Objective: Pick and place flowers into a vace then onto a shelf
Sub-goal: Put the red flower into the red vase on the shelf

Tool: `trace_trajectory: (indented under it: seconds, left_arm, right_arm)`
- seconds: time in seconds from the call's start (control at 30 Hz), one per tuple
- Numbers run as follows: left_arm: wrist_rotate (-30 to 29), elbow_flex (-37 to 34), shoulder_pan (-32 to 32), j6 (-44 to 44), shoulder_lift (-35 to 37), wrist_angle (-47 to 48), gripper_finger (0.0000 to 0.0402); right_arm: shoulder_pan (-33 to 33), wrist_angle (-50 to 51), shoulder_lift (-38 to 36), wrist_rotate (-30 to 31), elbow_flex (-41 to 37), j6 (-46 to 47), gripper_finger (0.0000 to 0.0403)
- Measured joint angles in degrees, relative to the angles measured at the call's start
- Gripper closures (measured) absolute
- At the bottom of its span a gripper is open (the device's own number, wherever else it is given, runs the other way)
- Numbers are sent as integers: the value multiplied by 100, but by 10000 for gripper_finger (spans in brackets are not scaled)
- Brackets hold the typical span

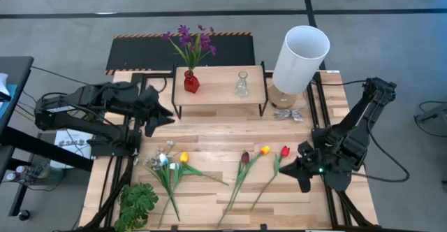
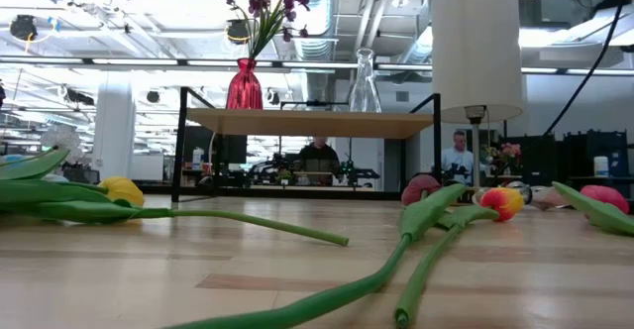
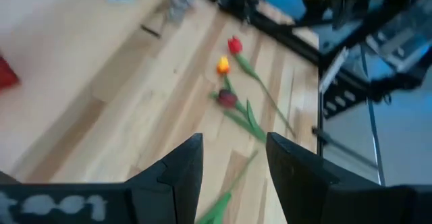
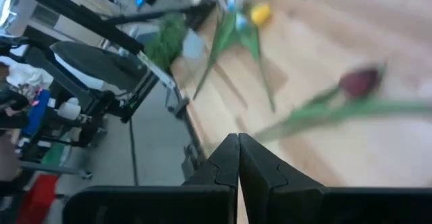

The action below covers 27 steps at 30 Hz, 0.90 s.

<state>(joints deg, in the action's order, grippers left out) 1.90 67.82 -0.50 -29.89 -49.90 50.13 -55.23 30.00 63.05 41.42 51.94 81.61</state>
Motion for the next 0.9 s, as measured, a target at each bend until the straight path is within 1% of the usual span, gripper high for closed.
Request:
trace_trajectory:
  seconds: [0.17,0.37,0.5,0.6,0.67,0.77,0.9]
  left_arm:
    - [37,-242,218,31,8,30,251]
    - [214,-315,485,113,40,268,251]
    - [192,-316,769,173,145,437,251]
    - [191,-316,930,169,263,473,251]
    - [164,-316,1048,131,352,470,251]
    - [-135,-316,1208,83,471,468,251]
    - [-562,-316,1324,39,565,472,251]
  right_arm:
    - [-127,2,508,-416,0,1297,403]
    - [-125,2,1194,-652,0,2591,403]
    - [36,201,1654,-914,199,3079,403]
    - [158,661,2019,-1156,567,3269,403]
    - [240,1162,2212,-1360,874,3289,403]
    - [332,1990,2404,-1625,1292,3302,403]
    - [438,2563,2525,-1754,1629,3483,403]
